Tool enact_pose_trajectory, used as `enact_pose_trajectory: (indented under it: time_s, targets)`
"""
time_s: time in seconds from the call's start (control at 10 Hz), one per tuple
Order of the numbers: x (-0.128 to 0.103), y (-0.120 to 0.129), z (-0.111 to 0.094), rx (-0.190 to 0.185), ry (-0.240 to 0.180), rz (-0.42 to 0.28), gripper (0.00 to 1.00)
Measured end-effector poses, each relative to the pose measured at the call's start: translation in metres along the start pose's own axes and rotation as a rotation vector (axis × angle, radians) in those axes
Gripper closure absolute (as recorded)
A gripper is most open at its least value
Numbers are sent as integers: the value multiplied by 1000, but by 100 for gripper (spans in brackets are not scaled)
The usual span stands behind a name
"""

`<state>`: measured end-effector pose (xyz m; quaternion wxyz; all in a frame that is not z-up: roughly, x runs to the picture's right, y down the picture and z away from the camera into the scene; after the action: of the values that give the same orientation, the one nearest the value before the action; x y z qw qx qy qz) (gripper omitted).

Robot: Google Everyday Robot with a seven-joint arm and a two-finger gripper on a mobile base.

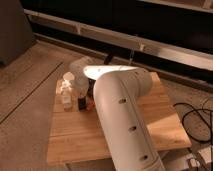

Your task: Push the eraser across the table

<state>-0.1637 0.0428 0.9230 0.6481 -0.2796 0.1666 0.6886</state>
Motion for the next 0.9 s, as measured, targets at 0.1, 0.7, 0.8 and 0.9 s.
enact_pose_trajectory:
  time_s: [0.1,0.7,0.8,0.9]
  targets:
    - [8,4,-7,6,-13,-3,100]
    - [-15,-2,-15,25,-137,-48,100]
    - [-18,-1,-12,20,-144,-55,100]
    - [-17,0,-2,15,-139,-64,100]
